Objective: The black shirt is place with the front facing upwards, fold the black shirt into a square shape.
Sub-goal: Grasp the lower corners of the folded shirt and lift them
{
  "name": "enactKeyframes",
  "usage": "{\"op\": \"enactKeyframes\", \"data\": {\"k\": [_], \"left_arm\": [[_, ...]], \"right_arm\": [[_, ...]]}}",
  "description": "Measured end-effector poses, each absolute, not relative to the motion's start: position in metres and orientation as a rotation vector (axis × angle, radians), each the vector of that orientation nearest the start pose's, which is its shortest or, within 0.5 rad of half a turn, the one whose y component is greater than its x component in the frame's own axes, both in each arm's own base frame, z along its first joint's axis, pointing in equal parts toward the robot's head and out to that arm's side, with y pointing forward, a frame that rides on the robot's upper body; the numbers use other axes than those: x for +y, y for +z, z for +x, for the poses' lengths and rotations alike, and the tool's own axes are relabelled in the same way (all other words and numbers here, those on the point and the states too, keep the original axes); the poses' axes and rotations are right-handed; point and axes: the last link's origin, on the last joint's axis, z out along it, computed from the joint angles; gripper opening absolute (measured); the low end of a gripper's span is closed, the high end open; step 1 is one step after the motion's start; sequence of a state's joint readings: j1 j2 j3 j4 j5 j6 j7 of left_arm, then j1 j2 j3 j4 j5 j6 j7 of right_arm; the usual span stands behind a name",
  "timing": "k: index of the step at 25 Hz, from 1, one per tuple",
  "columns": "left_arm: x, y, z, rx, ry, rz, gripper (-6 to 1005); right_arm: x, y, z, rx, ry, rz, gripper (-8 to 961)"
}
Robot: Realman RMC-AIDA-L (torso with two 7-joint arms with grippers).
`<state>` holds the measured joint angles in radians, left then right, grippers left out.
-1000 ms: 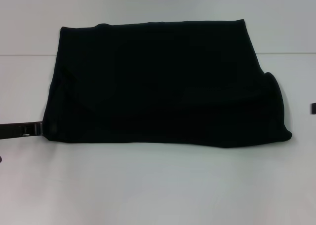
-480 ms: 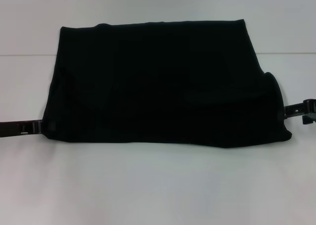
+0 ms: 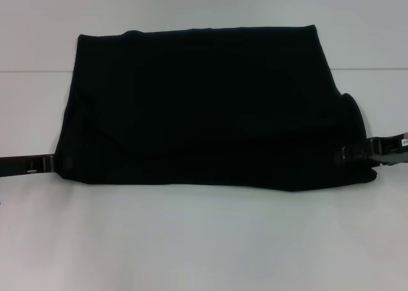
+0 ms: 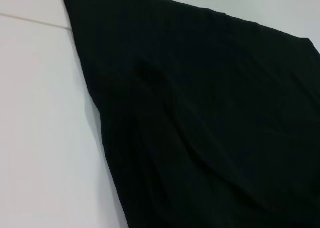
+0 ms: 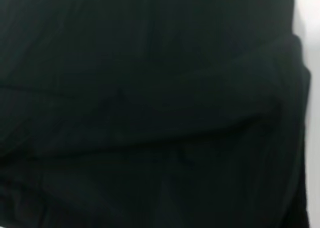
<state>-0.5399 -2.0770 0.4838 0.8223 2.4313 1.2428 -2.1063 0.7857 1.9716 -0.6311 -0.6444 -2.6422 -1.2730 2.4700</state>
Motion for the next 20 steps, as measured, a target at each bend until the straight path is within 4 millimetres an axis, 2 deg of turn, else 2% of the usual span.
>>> {"op": "enactKeyframes", "data": {"k": [9, 14, 20], "left_arm": [[0.358, 0.05, -0.337, -1.457, -0.322, -2.08, 45], [0.358, 0.051, -0.338, -1.455, -0.322, -2.079, 44], [0.358, 0.052, -0.338, -1.453, -0.323, -2.076, 44]], "right_arm": [[0.407, 0.03, 0.284, 1.643, 0.028, -2.159, 896], [0.406, 0.027, 0.285, 1.612, -0.033, -2.175, 882], [0.406, 0.026, 0.286, 1.607, -0.039, -2.172, 745]]}}
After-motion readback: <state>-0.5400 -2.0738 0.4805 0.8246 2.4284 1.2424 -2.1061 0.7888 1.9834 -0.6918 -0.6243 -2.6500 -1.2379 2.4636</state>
